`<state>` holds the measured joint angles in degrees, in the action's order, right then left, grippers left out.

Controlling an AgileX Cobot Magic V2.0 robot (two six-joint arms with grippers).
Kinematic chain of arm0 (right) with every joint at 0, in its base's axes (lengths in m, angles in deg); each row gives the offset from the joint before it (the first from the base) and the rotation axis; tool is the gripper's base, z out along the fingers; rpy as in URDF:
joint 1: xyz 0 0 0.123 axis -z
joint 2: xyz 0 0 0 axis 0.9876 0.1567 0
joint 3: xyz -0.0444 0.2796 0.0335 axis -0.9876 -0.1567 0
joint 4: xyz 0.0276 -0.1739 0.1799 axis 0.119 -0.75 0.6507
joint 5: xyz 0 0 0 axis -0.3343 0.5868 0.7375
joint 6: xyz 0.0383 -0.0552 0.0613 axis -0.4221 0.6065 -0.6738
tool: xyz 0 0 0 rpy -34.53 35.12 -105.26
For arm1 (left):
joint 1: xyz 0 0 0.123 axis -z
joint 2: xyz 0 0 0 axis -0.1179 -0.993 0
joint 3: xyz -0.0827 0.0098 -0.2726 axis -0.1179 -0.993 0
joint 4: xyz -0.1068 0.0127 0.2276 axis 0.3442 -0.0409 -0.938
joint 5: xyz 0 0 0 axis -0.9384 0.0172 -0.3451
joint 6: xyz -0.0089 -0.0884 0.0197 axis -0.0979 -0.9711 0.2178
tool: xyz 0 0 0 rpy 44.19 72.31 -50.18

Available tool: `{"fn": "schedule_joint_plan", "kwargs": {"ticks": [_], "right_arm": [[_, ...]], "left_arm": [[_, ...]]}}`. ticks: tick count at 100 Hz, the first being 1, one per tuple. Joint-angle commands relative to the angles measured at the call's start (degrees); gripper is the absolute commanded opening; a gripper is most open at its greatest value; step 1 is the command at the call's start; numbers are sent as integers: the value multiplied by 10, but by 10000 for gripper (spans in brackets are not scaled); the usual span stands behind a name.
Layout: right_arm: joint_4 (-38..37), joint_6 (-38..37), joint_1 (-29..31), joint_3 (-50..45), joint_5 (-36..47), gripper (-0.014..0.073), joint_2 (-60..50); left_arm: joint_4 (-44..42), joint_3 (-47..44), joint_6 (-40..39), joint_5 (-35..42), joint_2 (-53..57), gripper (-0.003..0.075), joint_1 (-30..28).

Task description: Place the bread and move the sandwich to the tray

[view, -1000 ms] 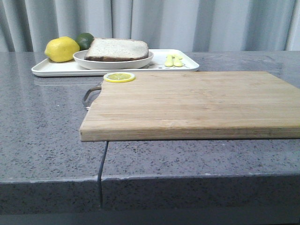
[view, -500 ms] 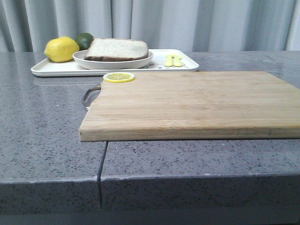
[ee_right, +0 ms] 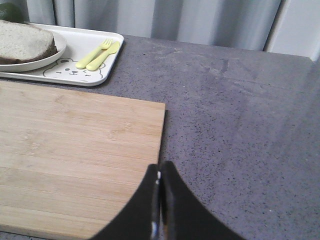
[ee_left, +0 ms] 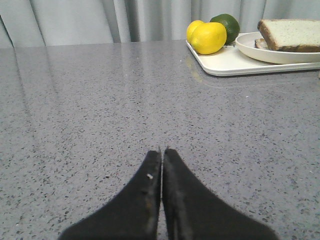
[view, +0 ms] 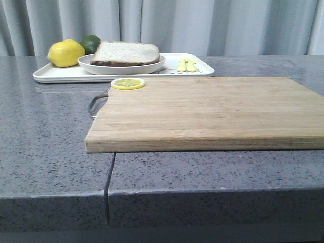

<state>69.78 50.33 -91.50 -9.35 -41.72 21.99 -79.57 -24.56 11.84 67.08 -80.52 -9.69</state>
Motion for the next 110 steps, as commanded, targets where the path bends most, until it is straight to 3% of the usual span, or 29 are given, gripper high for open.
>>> {"fn": "schedule_joint_plan", "kwargs": {"ticks": [1,37,69,110], "right_arm": [[-8,-1,3,16,44,-66,4],[-18,5,3,7,56,-66,0],[-18,5,3,-149,200,-66,-116],[19,5,12,-269,200,-66,-217]], "left_arm": [[2,-9,-3,42,19,-19,-2],[2,-9,-3,42,19,-19,-2],[2,-9,-3,42,19,-19,-2],[2,-9,-3,42,19,-19,-2]]}}
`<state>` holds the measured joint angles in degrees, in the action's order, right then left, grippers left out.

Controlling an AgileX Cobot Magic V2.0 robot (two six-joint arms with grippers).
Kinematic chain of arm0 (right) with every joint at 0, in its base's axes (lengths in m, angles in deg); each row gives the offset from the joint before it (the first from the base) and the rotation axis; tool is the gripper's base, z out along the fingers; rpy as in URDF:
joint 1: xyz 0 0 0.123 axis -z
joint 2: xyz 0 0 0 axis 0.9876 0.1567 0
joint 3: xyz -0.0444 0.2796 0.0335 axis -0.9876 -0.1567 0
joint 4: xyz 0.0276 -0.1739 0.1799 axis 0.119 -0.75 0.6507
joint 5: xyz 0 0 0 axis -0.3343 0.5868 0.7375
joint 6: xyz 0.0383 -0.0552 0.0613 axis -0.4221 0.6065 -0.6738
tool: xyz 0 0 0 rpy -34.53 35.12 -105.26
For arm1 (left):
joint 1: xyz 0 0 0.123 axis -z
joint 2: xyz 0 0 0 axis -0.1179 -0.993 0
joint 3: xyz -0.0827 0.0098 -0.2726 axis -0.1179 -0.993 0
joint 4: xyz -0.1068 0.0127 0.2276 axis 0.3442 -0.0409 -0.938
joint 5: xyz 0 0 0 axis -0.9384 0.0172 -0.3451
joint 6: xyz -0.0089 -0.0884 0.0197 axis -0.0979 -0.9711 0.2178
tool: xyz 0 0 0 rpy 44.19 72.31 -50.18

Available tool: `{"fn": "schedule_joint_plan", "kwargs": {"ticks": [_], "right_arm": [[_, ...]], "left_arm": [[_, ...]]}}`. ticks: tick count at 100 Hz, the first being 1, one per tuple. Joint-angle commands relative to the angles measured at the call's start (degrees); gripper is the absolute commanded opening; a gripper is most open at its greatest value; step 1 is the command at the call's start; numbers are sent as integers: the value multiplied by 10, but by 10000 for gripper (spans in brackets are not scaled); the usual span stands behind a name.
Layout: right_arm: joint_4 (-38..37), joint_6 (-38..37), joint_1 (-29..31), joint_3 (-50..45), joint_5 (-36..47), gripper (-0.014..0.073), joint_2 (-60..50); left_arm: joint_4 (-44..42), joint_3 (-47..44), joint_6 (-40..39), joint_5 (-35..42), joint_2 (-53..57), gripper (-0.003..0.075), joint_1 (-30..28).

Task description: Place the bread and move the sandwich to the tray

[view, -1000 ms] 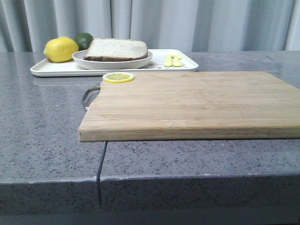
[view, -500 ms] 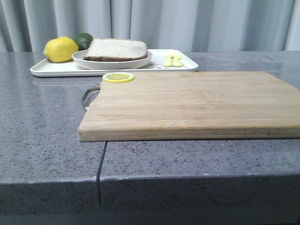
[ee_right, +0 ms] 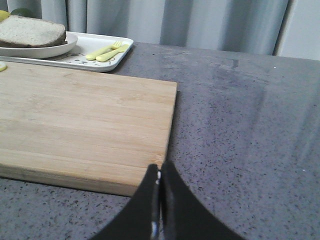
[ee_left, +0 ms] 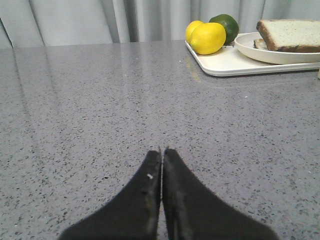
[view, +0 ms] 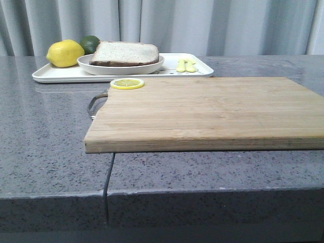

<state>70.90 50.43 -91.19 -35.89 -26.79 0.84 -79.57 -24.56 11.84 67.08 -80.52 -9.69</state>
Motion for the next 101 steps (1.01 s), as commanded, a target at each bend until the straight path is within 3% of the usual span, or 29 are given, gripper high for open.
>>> {"fn": "schedule_joint_plan", "kwargs": {"ticks": [1,101], "right_arm": [[9,4,9,-3,44,-66,-7],[9,4,24,-3,46,-66,-14]], "left_arm": [[2,-9,-3,42,19,-19,-2],[2,-9,-3,42,19,-19,-2]]}}
